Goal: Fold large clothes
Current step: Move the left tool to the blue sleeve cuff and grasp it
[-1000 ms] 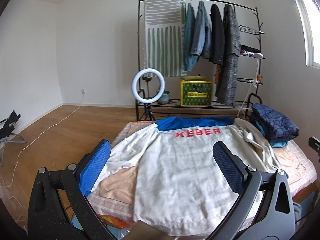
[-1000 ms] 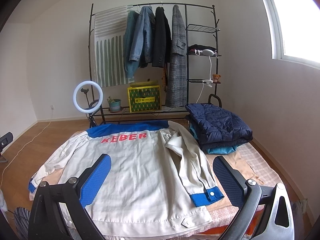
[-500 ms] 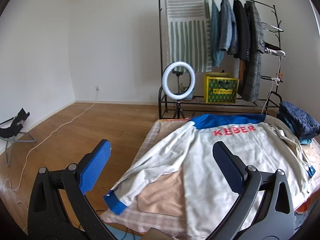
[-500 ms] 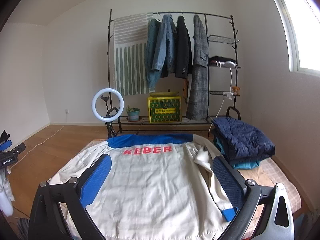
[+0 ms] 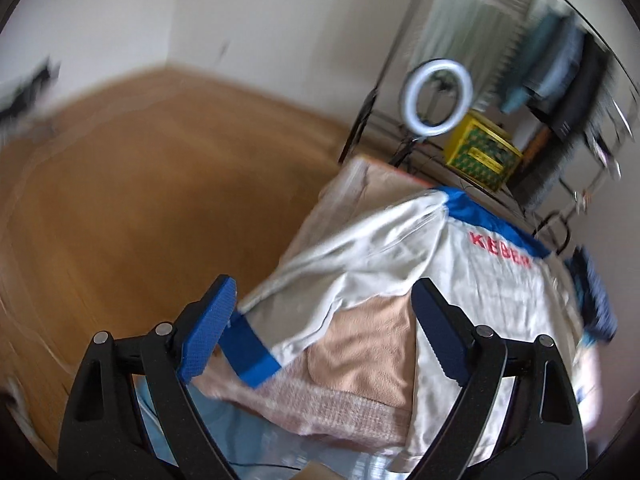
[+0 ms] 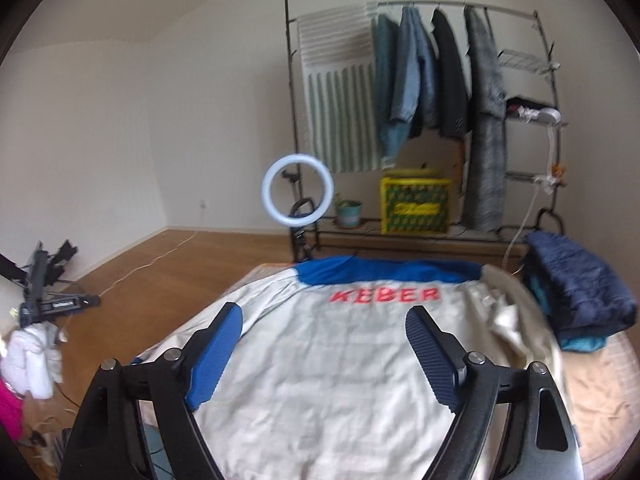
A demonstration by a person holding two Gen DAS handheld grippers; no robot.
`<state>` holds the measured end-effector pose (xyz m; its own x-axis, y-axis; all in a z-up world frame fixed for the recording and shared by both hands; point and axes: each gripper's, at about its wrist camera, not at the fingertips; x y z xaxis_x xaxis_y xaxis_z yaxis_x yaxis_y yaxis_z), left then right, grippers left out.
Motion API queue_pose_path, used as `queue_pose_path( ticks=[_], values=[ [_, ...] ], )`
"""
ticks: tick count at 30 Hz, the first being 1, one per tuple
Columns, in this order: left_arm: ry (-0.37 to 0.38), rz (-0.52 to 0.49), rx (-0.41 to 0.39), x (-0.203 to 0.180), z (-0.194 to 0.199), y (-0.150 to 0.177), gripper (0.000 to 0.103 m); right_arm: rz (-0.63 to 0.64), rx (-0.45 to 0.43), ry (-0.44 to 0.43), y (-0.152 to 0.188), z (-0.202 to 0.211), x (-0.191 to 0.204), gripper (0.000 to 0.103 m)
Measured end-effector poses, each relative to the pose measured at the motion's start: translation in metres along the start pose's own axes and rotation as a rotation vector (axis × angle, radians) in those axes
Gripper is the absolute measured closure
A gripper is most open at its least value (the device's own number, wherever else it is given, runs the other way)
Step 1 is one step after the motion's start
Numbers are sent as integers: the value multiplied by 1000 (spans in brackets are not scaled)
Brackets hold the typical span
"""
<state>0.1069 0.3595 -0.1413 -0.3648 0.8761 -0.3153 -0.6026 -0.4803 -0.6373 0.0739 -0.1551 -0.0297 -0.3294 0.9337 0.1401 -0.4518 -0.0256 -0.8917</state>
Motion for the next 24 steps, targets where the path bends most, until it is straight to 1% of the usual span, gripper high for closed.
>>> queue_pose_path(
  ticks=[3,4,9,12,15,18,19,21,24],
  values=[
    [10,148,64,37,-32,6,12,-25,45,-36,5,-24,-3,23],
    [13,178,80,48,-42,8,12,-30,56,-42,6,-30,-3,23],
    [19,278,224,88,-103,24,12,-32,106,-44,12,-61,-2,23],
    [16,343,290,104,-129,34,12,-25,133,-51,14,-78,6,23],
    [19,417,329,120,-147,43,12,-15,148,-58,15,-94,12,23],
    [67,529,375,139,-166,56,12,-13,154,-72,16,-106,14,23],
    [78,550,383,141,-171,57,12,-12,156,-73,18,-109,15,23],
    [88,572,392,145,-179,61,12,-5,168,-72,22,-116,16,23],
    [111,575,393,142,-187,65,14,-5,186,-72,23,-125,13,23]
  ],
)
Point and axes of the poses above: each gripper's, at about its wrist camera, not at the fingertips, and z roughly against the way its jaws point, x to its left, y to its underside, and after that the axes turned 3 degrees about -y, right-handed
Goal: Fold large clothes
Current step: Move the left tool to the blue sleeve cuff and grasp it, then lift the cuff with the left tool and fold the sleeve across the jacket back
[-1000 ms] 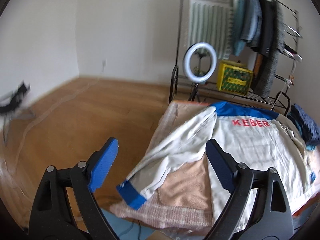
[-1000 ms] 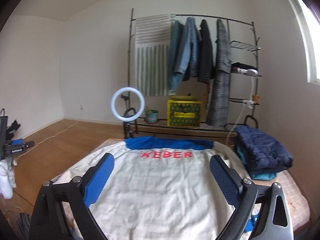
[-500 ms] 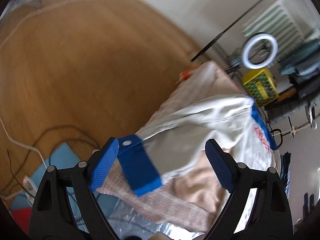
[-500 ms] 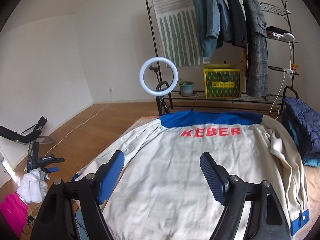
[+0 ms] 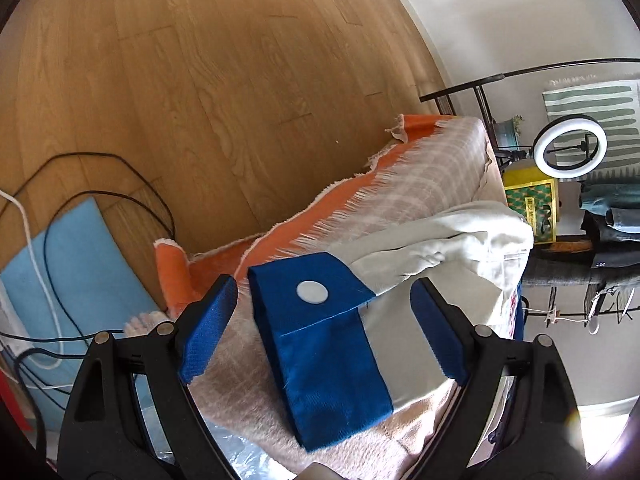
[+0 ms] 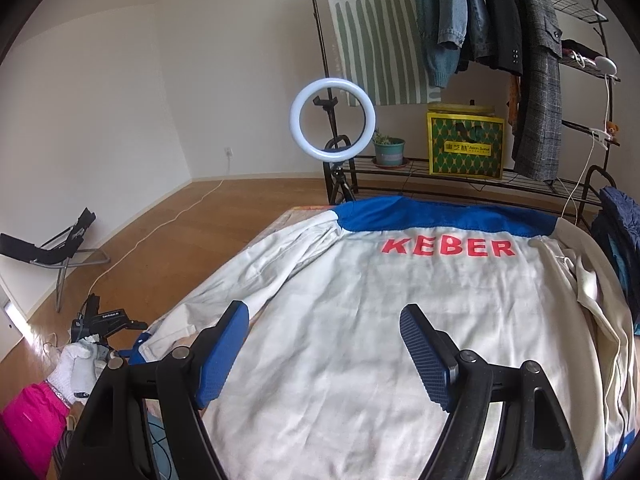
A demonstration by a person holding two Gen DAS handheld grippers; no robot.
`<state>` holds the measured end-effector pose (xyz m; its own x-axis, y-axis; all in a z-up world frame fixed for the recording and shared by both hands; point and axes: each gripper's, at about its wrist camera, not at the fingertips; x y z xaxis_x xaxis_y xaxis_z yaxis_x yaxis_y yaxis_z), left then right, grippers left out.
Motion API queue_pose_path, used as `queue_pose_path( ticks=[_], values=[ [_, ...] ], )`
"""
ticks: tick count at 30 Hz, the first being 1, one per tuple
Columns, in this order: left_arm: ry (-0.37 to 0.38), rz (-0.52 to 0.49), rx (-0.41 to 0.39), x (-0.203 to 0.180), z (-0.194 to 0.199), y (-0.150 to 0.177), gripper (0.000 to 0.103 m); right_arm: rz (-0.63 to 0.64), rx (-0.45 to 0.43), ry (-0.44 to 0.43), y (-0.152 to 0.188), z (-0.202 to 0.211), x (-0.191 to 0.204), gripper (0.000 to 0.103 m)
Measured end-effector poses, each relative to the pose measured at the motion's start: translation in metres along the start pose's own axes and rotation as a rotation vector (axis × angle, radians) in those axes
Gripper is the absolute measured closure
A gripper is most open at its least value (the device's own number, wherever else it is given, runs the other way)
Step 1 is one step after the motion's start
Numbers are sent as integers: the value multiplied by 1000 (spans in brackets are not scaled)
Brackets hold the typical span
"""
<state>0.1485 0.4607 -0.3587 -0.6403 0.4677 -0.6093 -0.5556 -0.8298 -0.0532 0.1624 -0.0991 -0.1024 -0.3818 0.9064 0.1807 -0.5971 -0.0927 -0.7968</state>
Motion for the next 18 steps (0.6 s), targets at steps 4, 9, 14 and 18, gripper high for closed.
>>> queue_pose_path(
  ticks=[4,9,14,18],
  values=[
    [-3,-24,-10,-5,-7,2,46,-18,17,5,1,-6,-9,23],
    [10,-24,-61,-8,3,1,77,-29,29,16,3,-6,-17,23],
    [-6,-106,-162,-27,31,5,91,-29,51,17,6,-8,-20,24],
    [29,-203,-229,-56,63,18,93,-22,82,2,8,-13,-20,26]
  ],
)
Point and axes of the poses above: each gripper's, at about its wrist camera, not at the fingertips, and z roughly against the way its jaws point, x to its left, y to its underside, and after that the axes turned 3 degrees about -y, right-handed
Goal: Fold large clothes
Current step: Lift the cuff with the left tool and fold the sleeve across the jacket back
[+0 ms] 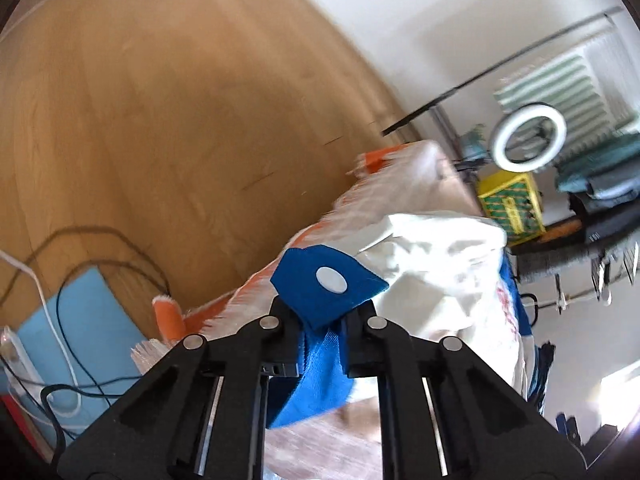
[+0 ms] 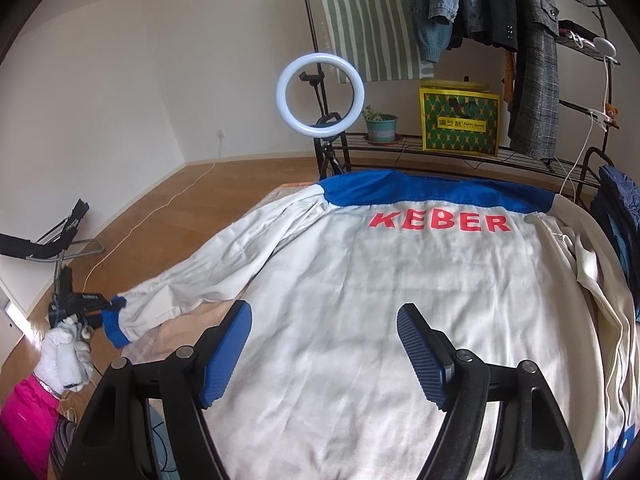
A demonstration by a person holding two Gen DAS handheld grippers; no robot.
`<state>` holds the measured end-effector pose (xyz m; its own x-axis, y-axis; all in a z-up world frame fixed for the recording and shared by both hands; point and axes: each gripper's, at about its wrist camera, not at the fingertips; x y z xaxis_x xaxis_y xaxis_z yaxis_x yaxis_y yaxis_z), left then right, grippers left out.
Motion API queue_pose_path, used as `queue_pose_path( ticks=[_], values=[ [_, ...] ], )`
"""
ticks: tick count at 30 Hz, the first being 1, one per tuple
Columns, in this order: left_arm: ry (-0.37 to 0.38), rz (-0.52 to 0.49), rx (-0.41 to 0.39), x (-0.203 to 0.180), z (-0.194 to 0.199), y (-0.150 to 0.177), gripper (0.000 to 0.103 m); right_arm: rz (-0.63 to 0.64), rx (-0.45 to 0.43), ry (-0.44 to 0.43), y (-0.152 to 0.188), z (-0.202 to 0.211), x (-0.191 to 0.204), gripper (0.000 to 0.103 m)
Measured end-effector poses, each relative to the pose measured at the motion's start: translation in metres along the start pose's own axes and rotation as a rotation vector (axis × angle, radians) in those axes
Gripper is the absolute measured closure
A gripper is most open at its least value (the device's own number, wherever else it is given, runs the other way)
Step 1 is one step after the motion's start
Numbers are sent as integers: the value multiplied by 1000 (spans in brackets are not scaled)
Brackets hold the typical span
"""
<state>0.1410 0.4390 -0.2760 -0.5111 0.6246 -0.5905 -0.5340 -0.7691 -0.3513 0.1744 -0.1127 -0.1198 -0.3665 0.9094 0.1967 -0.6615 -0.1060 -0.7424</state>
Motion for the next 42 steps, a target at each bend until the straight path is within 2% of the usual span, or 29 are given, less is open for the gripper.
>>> queue_pose_path(
  ticks=[4,10,18,24,28,31,35,38,42],
  values=[
    [20,-125,-45,-40,29,4,94,-13,58,-27,5,-9,-5,30],
    [9,-340,-130,-102,71,23,94,-5,86,-52,12,-10,-2,38],
    [108,-585,-170,-169,115,74,94,3,106,-75,17,-9,-1,44],
    [185,-755,-81,-215,118,127,94,-27,136,-102,18,-13,-7,44],
    [211,-937,-28,-244,120,185,94,-64,150,-125,20,-14,-16,44],
    [232,-1030,25,-255,119,224,94,-116,163,-143,23,-15,-28,44],
    [227,-1106,112,-259,102,269,94,-206,196,-189,29,-22,-47,43],
    [225,-1115,189,-255,86,295,94,-257,230,-226,35,-29,-56,43],
    [205,-1165,236,-254,69,320,94,-309,294,-288,46,-42,-58,43]
  ],
)
Point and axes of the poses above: each gripper's, at about its wrist camera, not at the fingertips, and z roughly against the way its jaws point, x to its left, y to its underside, and after that the axes turned 3 degrees about -y, right-handed
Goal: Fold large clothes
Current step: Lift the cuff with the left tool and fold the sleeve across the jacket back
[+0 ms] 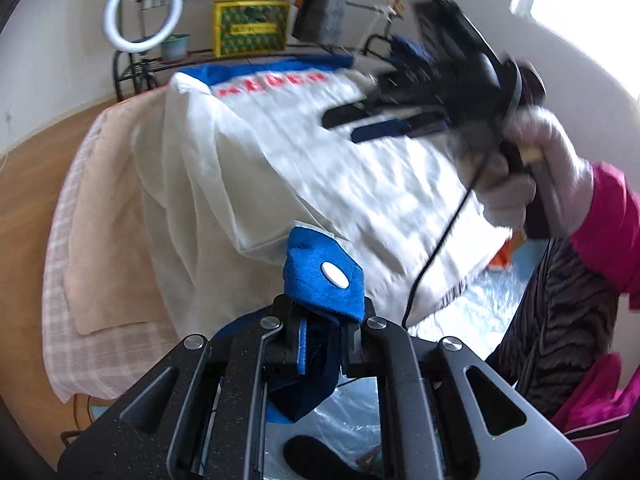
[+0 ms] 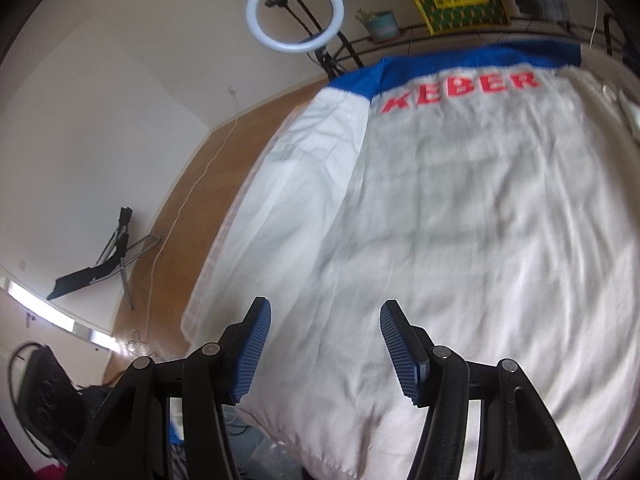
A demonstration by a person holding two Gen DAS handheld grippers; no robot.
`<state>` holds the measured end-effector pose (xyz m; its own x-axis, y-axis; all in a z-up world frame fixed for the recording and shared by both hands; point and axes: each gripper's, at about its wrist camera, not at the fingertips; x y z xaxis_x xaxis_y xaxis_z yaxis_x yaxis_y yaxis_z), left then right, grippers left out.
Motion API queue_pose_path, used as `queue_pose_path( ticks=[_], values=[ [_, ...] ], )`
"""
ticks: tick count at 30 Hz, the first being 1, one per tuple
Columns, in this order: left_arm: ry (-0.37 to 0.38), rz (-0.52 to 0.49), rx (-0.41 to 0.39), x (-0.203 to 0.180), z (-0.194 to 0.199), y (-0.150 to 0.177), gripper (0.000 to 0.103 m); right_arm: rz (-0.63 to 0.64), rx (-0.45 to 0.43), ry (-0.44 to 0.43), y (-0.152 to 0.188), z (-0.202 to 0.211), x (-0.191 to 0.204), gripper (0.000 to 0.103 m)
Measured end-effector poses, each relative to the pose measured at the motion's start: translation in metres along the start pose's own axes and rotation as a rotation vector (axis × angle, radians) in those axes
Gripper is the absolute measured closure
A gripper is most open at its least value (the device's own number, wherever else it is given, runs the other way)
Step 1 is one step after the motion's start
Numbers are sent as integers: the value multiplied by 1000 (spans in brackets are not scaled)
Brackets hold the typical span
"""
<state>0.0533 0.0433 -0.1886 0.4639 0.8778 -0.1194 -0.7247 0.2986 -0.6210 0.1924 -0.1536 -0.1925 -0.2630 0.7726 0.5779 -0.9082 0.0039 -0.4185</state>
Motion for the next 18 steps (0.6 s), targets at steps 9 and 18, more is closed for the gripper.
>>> queue_pose_path(
  ticks=[9,18],
  values=[
    [155,23,65,-18,12,17,83,20,81,4,6,-22,6,41],
    [30,291,39,69,29,31,82,139,124,85,5,-50,41,38]
  ],
)
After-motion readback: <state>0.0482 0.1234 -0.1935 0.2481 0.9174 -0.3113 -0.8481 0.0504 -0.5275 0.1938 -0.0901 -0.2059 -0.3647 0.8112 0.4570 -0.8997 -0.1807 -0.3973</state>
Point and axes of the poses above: each gripper's, at about its wrist camera, not at the fingertips, and z roughly against the way its jaws point, x to its left, y to its underside, and after that the axes turned 3 degrees about -y, right-handed
